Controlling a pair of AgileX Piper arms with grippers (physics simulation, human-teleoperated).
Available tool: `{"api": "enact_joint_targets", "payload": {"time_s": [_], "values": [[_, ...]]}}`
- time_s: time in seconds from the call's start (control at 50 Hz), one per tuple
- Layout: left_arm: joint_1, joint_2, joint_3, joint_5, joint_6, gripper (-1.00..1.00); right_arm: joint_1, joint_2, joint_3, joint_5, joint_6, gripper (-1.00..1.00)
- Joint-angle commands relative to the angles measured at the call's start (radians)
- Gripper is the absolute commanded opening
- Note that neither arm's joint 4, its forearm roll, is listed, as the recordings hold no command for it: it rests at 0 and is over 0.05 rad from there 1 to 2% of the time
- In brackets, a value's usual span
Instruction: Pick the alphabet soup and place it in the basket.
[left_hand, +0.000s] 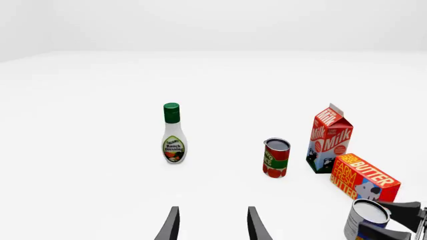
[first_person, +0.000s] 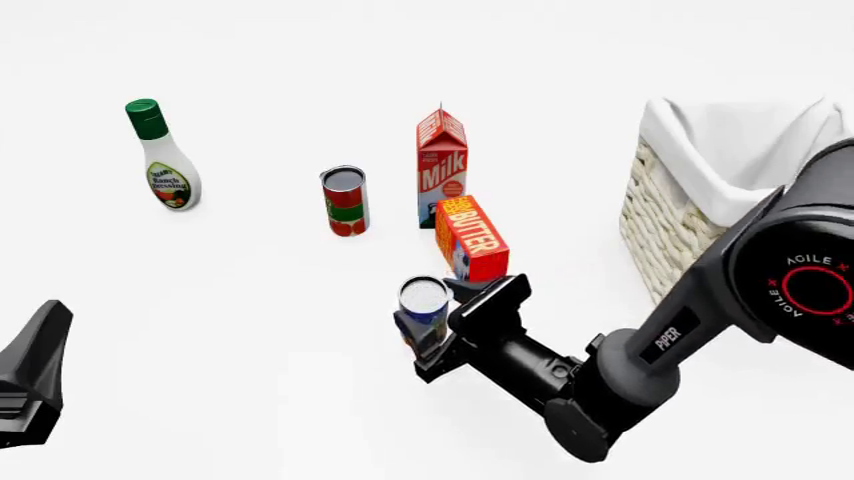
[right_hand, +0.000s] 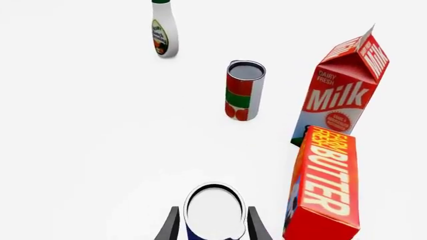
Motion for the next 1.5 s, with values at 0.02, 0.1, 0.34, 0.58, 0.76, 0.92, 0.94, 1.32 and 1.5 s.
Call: {"api": "enact_joint_targets", "payload": {"time_s": [0.02,0.1,0.34,0.58,0.76,0.92,0.94,1.32,1.5], "values": [[0.0,0.0,0.0,0.0,0.0,1.0,-0.002,0.027,-0.015,-0.002,0.004,1.0],[0.0,0.0,0.0,0.0,0.0,1.0,-0.003,0.036,-0.02,-0.002,0.006,1.0],[0.0,0.0,0.0,0.0,0.0,1.0,0.0,0.058,-0.029,-0.006,0.008,1.0],[0.0,0.0,0.0,0.0,0.0,1.0,0.005,0.061,-0.035,0.001,0.01,-1.0],[0.0,0.0,0.0,0.0,0.0,1.0,0.007,0.057,-0.031,-0.002,0.01,-1.0],[0.0,0.0,0.0,0.0,0.0,1.0,0.008,0.052,-0.028,-0.004,0.009,-1.0],[0.0,0.0,0.0,0.0,0.0,1.0,0.008,0.05,-0.027,-0.004,0.01,-1.0],[0.0,0.0,0.0,0.0,0.0,1.0,0.034,-0.157,0.082,0.013,0.006,-1.0],[0.0,0.0,0.0,0.0,0.0,1.0,0.037,-0.358,0.155,0.07,-0.017,-1.0]]}}
